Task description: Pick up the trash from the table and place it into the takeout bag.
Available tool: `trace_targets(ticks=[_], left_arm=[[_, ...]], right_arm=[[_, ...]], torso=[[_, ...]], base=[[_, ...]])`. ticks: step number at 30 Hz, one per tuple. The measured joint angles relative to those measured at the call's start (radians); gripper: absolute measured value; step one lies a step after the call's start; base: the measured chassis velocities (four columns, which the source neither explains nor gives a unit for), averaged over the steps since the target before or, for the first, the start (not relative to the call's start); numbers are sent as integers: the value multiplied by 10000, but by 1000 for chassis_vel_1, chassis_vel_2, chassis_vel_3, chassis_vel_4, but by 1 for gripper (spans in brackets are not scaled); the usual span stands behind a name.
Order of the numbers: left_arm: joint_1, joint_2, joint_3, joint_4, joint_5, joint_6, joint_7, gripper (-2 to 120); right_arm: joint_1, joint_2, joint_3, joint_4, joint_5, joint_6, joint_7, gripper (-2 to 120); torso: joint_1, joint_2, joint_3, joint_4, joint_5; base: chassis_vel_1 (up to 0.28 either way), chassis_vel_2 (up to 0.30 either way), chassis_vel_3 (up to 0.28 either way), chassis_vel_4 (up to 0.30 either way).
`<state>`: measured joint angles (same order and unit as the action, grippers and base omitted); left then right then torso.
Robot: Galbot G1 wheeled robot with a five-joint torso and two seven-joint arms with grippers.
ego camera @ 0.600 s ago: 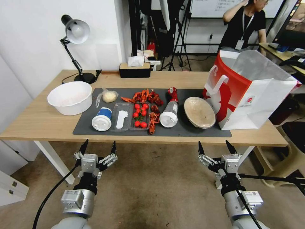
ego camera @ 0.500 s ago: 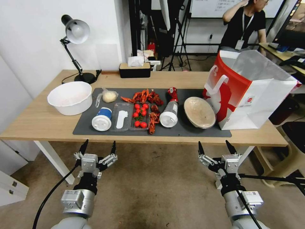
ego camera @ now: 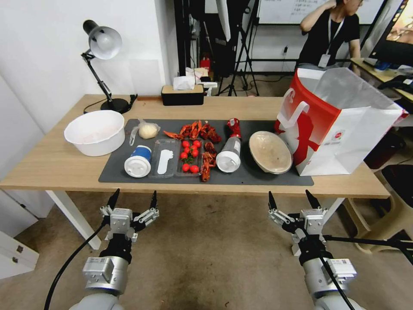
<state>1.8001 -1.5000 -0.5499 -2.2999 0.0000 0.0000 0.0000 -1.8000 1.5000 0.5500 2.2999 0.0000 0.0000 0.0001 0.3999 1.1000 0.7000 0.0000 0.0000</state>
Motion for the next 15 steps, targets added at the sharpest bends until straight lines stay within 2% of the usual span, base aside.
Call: trace_targets(ticks=[15], left_arm=[[-7,-83,56,87,-30,72,-133,100]], right_arm=[[18,4,-8,-28,3,-94,-35,100]], torso=[[0,0,0,0,0]], base=[[0,0,0,0]])
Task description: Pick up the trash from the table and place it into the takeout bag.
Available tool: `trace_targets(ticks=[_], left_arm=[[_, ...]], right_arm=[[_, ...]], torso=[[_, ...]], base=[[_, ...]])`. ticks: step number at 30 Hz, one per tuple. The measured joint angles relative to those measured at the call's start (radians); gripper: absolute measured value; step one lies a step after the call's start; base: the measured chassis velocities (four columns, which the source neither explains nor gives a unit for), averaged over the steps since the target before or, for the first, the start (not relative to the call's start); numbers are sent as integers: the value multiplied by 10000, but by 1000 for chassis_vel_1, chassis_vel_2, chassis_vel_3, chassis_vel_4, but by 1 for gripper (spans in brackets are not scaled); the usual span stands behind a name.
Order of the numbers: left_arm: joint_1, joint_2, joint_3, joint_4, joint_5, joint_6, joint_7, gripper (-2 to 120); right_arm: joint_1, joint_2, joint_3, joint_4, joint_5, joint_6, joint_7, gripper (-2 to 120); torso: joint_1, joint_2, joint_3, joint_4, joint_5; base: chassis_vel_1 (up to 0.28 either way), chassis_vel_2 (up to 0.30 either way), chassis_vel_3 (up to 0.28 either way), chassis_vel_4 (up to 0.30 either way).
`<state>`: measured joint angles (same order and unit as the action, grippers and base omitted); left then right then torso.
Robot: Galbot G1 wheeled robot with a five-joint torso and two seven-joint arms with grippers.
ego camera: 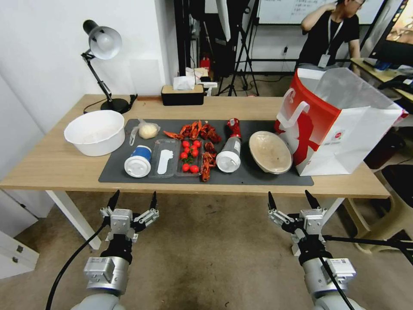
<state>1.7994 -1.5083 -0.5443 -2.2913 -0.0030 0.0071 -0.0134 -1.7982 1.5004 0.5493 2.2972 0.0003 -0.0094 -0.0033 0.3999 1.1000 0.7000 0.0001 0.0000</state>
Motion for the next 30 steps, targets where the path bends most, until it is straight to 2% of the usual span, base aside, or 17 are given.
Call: trace_targets(ticks=[3,5,6,7,8,9,11,12,14,16,23,25,26,27,30], left_arm=[[-2,-52,29,56,-29,43,-91,100],[-24,-599,398,614,-302,568,-872,100],[-29,-899,620,912,-464,862,-1290,100],[-29,-899,620,912,-464,862,-1290,100],[-58,-983,643,1032,-542,837,-1408,100],[-69,-996,639,1087,-607,774,-1428,100],[-78,-995,647,1098,-632,748,-1426,100],[-81,-996,626,1100,-647,720,-1427,100],[-113,-996,619,1108,-672,708,-1418,100],[-128,-996,610,1111,-684,703,-1410,100],[-174,-997,593,1146,-735,678,-1343,100],[-178,-996,577,1133,-816,672,-1321,100],[-181,-995,564,1111,-867,670,-1311,100],[-181,-995,564,1111,-867,670,-1311,100],[-169,-990,499,1085,-918,669,-1290,100]], right_arm=[[12,1,-1,-16,6,-45,-26,100],[164,45,-52,-276,75,-624,-336,100],[336,94,-106,-571,151,-1267,-691,100],[336,94,-106,-571,151,-1267,-691,100],[485,141,-168,-844,216,-1818,-993,100],[501,117,-119,-814,238,-1699,-962,100],[612,120,-105,-892,292,-1898,-1090,100],[684,121,-103,-969,345,-1990,-1219,100],[748,119,-71,-1009,400,-1997,-1299,100],[756,120,-72,-1019,420,-1997,-1303,100],[662,112,-107,-687,595,-1970,-1208,100],[610,80,-223,-272,1282,-2096,-998,100],[630,55,-290,-6,2151,-2268,-735,100],[630,55,-290,-6,2151,-2268,-735,100],[973,-70,-303,634,5591,-2897,397,100]], torso=[[1,1,0,-2,1],[0,1,-1,-2,-2],[0,0,1,3,-10],[0,0,1,3,-10],[0,-1,1,2,13],[1,-1,1,-4,-13],[-1,-1,-1,-2,-12],[0,-2,1,0,14],[0,0,0,-1,-7],[1,-2,1,-1,2],[0,-2,1,-1,-1],[1,-1,0,-1,-2],[0,-1,0,-1,-1],[0,-1,0,-1,-1],[0,1,-1,-1,-2]], base=[[0,0,0,0],[0,0,0,0],[0,0,0,0],[0,0,0,0],[0,0,0,0],[0,0,0,0],[0,0,0,0],[0,0,0,0],[0,0,0,0],[0,0,0,0],[0,0,0,0],[0,0,0,0],[0,0,0,0],[0,0,0,0],[0,0,0,0]])
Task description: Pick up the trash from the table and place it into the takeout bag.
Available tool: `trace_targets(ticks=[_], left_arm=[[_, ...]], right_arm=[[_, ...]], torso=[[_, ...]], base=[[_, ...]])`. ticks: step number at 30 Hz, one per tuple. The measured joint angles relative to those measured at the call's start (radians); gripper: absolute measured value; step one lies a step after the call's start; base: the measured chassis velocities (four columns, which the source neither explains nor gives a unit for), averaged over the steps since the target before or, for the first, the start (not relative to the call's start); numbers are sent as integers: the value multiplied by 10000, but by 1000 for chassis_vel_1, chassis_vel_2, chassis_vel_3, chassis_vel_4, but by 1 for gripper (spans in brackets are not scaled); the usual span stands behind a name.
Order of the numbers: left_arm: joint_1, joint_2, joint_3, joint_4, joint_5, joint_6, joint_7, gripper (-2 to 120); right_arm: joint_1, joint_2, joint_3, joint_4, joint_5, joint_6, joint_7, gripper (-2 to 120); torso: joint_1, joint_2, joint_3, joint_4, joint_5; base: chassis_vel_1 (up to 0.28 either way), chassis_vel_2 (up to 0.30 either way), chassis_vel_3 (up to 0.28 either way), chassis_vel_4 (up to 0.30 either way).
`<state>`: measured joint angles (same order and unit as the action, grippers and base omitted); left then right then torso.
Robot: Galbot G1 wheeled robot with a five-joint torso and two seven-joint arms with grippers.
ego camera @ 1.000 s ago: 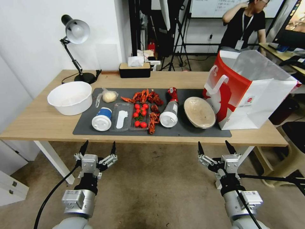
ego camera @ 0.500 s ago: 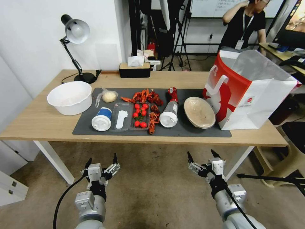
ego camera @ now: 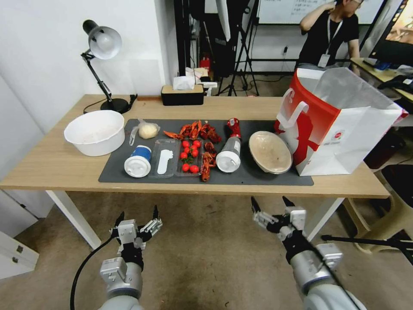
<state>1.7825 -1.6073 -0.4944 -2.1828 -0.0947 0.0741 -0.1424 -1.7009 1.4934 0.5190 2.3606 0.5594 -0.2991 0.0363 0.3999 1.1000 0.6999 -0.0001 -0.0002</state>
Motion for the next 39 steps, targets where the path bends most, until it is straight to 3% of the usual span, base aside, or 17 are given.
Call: trace_targets(ticks=[1,3,5,8,13,39], left_arm=[[0,0,0,0,0,0,0,100],[24,3,-25,-8,-10,0,0,100],[28,3,-31,-11,-12,0,1,100],[46,7,-103,-50,-30,0,0,100],[82,11,-171,-67,-46,23,-1,100],[222,24,-275,-354,-292,213,-3,100]], right_arm=[[0,0,0,0,0,0,0,100],[466,-112,176,113,2585,-330,1066,100],[551,-131,209,110,2971,-360,1241,100],[1215,-241,537,-186,5624,-426,2457,100],[1662,-301,717,-628,7355,-296,3073,100],[4215,-623,621,-2409,7875,-192,4235,100]], torso=[[0,0,0,0,0],[0,0,0,0,2],[0,0,0,0,3],[1,0,1,1,4],[1,0,1,-1,1],[1,-1,2,1,3]], base=[[0,0,0,0],[0,0,0,0],[0,0,0,0],[0,0,0,0],[0,0,0,0],[0,0,0,0]])
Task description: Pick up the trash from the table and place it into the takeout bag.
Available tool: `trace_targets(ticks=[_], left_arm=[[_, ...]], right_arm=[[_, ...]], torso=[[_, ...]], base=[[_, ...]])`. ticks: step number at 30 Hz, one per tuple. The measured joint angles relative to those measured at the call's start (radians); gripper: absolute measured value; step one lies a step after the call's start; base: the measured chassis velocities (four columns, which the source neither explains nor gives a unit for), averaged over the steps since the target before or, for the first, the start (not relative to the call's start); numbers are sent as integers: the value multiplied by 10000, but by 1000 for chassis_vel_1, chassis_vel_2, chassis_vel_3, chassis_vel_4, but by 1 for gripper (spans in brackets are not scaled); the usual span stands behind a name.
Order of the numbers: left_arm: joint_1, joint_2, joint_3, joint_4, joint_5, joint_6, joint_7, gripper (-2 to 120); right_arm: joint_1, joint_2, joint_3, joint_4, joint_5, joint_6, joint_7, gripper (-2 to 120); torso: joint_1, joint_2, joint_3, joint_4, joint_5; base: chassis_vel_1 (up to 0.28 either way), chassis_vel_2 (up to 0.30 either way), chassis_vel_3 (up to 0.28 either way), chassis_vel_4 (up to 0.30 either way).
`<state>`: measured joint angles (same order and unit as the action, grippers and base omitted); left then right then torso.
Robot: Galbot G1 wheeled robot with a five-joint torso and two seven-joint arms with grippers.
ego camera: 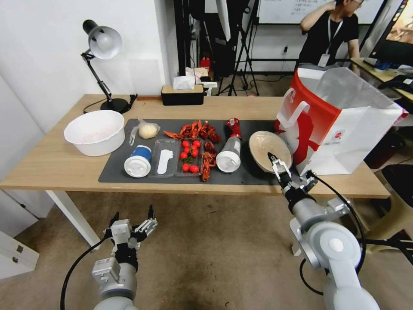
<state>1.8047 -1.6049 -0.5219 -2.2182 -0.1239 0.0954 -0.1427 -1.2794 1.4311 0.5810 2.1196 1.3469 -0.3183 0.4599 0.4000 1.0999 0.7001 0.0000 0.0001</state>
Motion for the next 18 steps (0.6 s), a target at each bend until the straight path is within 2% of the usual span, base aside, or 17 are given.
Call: trace_targets(ticks=[8,12,13,15,18], left_arm=[[46,-4,-27,-29,1,23,-12,100],[43,-7,11,-23,11,62,-12,100],[42,-8,15,-22,15,78,-11,100],[44,-9,14,-22,16,86,-7,100],[41,-8,-7,-22,27,94,0,100]], right_arm=[[402,-66,41,-466,373,-22,760,98],[408,-40,59,-546,439,-3,883,88],[395,-45,81,-546,458,5,911,80],[391,-59,92,-546,469,9,920,76],[371,-141,146,-546,549,13,930,63]], torso=[[0,0,0,0,0],[0,0,0,-1,0],[0,0,0,-1,-1],[0,0,0,-1,-1],[0,0,0,-1,-1]], base=[[0,0,0,0],[0,0,0,0],[0,0,0,0],[0,0,0,0],[0,0,0,0]])
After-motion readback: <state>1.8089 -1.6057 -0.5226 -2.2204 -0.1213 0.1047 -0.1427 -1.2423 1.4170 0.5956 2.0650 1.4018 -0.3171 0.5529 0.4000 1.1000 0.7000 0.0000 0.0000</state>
